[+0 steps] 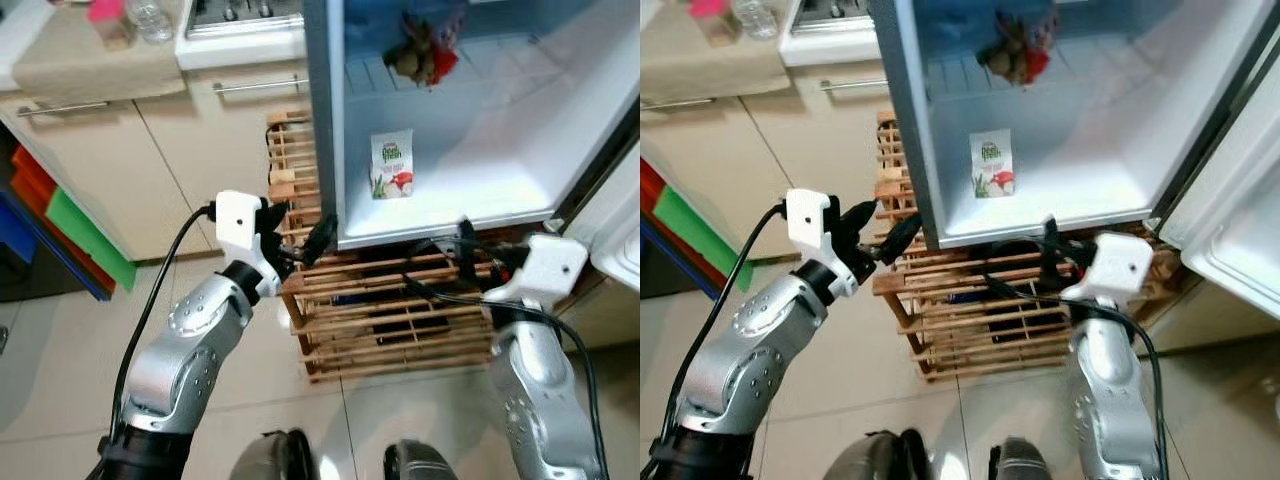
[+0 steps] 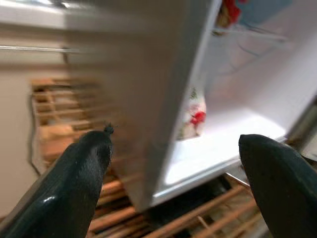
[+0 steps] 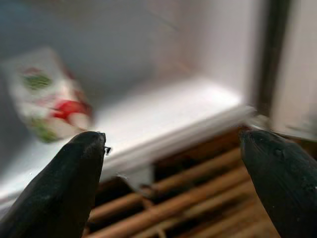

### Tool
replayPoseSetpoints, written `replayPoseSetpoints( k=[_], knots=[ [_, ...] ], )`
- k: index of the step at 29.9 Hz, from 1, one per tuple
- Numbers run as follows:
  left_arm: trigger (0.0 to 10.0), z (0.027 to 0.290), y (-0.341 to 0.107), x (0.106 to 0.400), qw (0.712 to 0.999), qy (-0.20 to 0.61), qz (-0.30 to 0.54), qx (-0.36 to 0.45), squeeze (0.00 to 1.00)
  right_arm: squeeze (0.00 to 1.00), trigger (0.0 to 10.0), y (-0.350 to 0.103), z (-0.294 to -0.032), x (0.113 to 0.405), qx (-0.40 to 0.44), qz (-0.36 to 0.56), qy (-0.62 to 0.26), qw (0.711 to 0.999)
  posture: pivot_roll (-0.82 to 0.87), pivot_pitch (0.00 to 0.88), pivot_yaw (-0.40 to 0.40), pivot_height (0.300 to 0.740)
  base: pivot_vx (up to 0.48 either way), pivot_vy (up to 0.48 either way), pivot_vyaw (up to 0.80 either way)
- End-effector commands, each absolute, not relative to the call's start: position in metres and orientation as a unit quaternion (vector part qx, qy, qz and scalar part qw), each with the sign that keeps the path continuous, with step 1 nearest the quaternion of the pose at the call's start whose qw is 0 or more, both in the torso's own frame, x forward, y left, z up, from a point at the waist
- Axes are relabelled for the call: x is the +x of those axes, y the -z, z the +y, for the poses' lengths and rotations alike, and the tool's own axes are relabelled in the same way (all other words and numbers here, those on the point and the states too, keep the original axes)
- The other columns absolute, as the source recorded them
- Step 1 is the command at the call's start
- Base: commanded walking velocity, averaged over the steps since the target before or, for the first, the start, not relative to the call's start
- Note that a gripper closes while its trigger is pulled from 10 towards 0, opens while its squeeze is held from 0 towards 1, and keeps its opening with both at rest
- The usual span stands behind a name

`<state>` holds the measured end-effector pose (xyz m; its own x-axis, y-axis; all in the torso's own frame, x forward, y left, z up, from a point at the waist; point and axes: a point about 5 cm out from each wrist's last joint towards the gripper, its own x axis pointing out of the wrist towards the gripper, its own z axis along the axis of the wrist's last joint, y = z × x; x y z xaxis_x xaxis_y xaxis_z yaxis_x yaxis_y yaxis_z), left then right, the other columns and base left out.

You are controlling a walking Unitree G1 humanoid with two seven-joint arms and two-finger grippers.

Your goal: Restocking fridge

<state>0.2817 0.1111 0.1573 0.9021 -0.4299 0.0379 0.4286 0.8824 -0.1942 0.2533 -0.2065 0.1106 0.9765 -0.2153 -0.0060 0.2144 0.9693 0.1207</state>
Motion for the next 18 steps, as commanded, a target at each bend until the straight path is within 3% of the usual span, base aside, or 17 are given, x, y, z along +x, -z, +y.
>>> replayPoseSetpoints(
  k=[1,6,18],
  knots=[
    [10.0,0.12,-0.152,0.29,0.982,0.173,-0.001,-0.072,0.0,0.0,10.0,-0.109,-0.213,0.257,0.031,0.017,0.108,0.994,-0.12,0.0,0.084,0.74,0.0,0.0,0.0],
    [10.0,0.123,-0.147,0.303,0.99,0.138,-0.007,-0.013,0.0,0.0,10.0,-0.112,-0.214,0.269,-0.024,0.024,0.086,0.996,-0.13,0.0,0.078,0.74,0.0,0.0,0.0],
    [10.0,0.124,-0.157,0.315,0.991,0.123,-0.04,-0.026,0.0,0.0,10.0,-0.106,-0.214,0.277,-0.024,0.04,0.09,0.995,-0.13,0.0,0.091,0.74,-0.02,0.0,0.0]
  ],
)
